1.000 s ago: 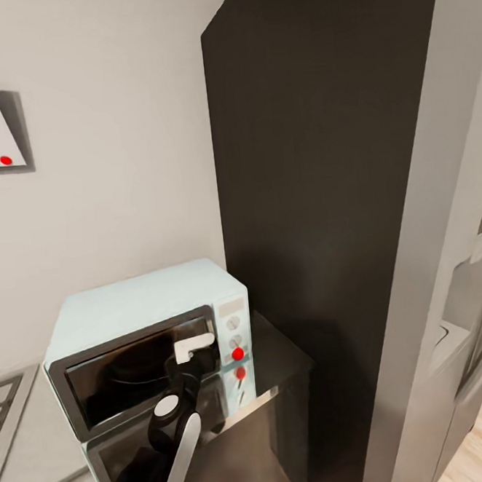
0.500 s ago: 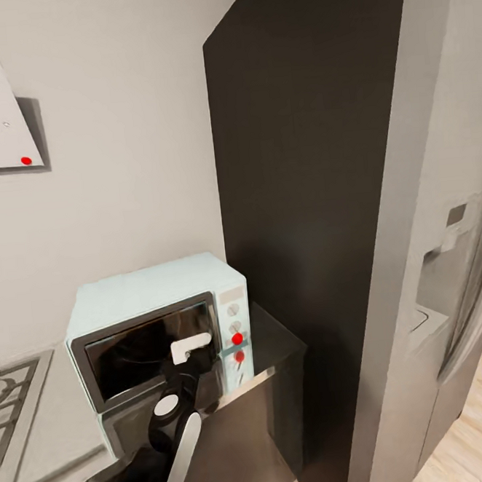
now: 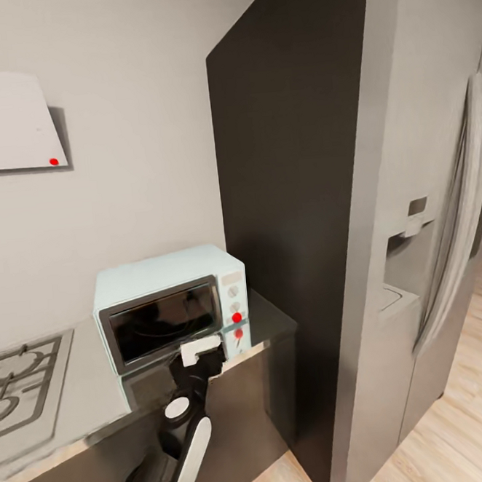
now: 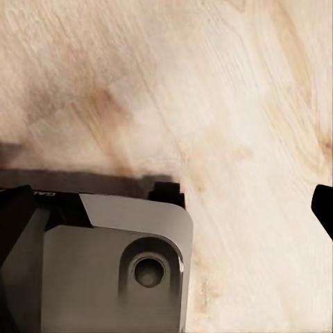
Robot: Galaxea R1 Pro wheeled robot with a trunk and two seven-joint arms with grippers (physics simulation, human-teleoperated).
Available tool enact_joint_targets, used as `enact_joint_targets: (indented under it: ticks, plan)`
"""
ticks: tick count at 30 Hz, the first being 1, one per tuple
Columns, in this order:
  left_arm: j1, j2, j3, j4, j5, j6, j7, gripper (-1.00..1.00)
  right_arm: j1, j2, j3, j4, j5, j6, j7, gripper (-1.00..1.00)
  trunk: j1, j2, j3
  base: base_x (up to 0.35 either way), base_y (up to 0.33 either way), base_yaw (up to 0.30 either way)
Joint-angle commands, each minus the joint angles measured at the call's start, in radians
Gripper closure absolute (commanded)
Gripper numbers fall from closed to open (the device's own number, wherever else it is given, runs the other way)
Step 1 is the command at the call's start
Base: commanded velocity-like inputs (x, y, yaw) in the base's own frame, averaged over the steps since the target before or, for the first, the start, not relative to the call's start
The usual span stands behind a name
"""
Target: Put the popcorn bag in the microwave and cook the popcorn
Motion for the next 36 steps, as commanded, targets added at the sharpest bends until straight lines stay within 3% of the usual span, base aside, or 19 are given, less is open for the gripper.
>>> enact_joint_targets:
  ticks: [1,2,5,6,7,8,11,14,16,17,18,19,20,21,23,26,29,36]
  plan:
    - [-0.001,0.0,-0.027,0.026,0.023,0.003,0.018,-1.0,-0.001,-0.001,-0.008,0.001,0.01,0.002,0.002,-1.0,0.0,-0.001,-0.001,-0.324,0.005,0.0]
    - [-0.001,-0.001,-0.046,0.094,0.061,0.003,0.025,-1.0,-0.001,-0.002,-0.008,0.001,0.01,0.003,0.002,-1.0,0.0,-0.001,-0.001,-0.324,0.043,0.0]
    - [-0.001,-0.002,-0.058,0.227,0.186,0.003,0.03,-1.0,-0.001,-0.002,-0.008,0.001,0.011,0.004,0.001,-1.0,0.0,-0.001,-0.001,-0.324,0.065,0.0]
    - [-0.001,0.001,-0.059,0.306,0.251,0.003,0.031,-1.0,-0.001,-0.002,-0.008,0.001,0.012,0.004,0.001,-1.0,0.0,-0.001,-0.001,-0.326,0.068,0.0]
    - [0.0,0.003,-0.059,0.381,0.294,0.001,0.032,-1.0,-0.001,-0.002,-0.007,0.001,0.012,0.004,0.0,-1.0,0.0,-0.001,-0.001,-0.33,0.038,0.0]
    - [0.0,0.002,-0.061,0.533,0.344,-0.001,0.027,-1.0,-0.001,-0.002,-0.005,0.001,0.012,0.005,-0.001,-1.0,0.0,-0.001,-0.001,-0.333,0.012,0.0]
    - [0.0,-0.003,-0.06,0.772,0.4,-0.046,0.009,-1.0,-0.001,-0.002,-0.004,0.0,0.012,0.005,-0.002,-1.0,0.0,-0.001,-0.001,-0.334,0.004,0.0]
    - [0.0,-0.002,-0.059,1.003,0.444,-0.144,-0.019,-1.0,-0.001,-0.002,-0.003,0.0,0.012,0.004,-0.002,-1.0,0.0,-0.001,-0.001,-0.334,0.001,0.0]
    - [0.0,0.001,-0.057,1.214,0.46,-0.168,-0.103,-1.0,-0.001,-0.002,-0.002,-0.001,0.013,0.002,-0.003,-1.0,0.0,-0.001,-0.001,-0.334,0.0,0.0]
    - [0.0,0.002,-0.056,1.274,0.463,-0.171,-0.15,-1.0,-0.001,-0.002,-0.002,-0.001,0.014,0.0,-0.003,-1.0,0.0,-0.001,-0.001,-0.334,0.0,0.0]
    - [0.0,0.005,-0.054,1.369,0.468,-0.173,-0.243,-1.0,-0.001,-0.002,-0.002,-0.002,0.015,-0.009,-0.002,-1.0,0.0,-0.001,-0.001,-0.316,0.0,0.0]
    - [0.001,0.008,-0.054,1.415,0.47,-0.173,-0.296,-1.0,-0.001,-0.002,-0.002,-0.002,0.015,-0.017,-0.002,-1.0,0.0,-0.001,-0.001,-0.296,0.0,0.0]
    - [0.005,0.014,-0.053,1.454,0.475,-0.173,-0.356,-1.0,-0.001,-0.003,-0.001,-0.002,0.015,-0.024,-0.001,-1.0,0.0,-0.001,-0.001,-0.271,0.0,0.0]
    - [0.005,0.02,-0.052,1.48,0.504,-0.183,-0.402,-1.0,-0.001,-0.004,-0.001,-0.002,0.015,-0.03,-0.001,-1.0,0.0,-0.001,-0.001,-0.133,0.0,0.0]
    - [0.008,0.025,-0.052,1.49,0.569,-0.267,-0.423,-1.0,-0.001,-0.004,0.0,-0.002,0.015,-0.033,-0.001,-1.0,0.0,-0.001,-0.001,-0.051,0.0,0.0]
    - [0.014,0.025,-0.053,1.493,0.614,-0.404,-0.43,-1.0,-0.001,-0.004,0.002,-0.002,0.021,-0.033,-0.002,-1.0,0.0,-0.001,-0.001,-0.013,0.0,0.0]
    - [0.022,0.026,-0.054,1.494,0.622,-0.434,-0.432,-1.0,-0.001,-0.004,0.001,-0.002,0.059,-0.033,-0.002,-1.0,0.0,-0.001,-0.001,-0.002,0.0,0.0]
    - [0.038,0.026,-0.054,1.494,0.624,-0.44,-0.432,-1.0,-0.001,-0.004,0.001,0.0,0.074,-0.023,-0.001,-1.0,0.0,-0.001,-0.001,0.0,0.0,0.041]
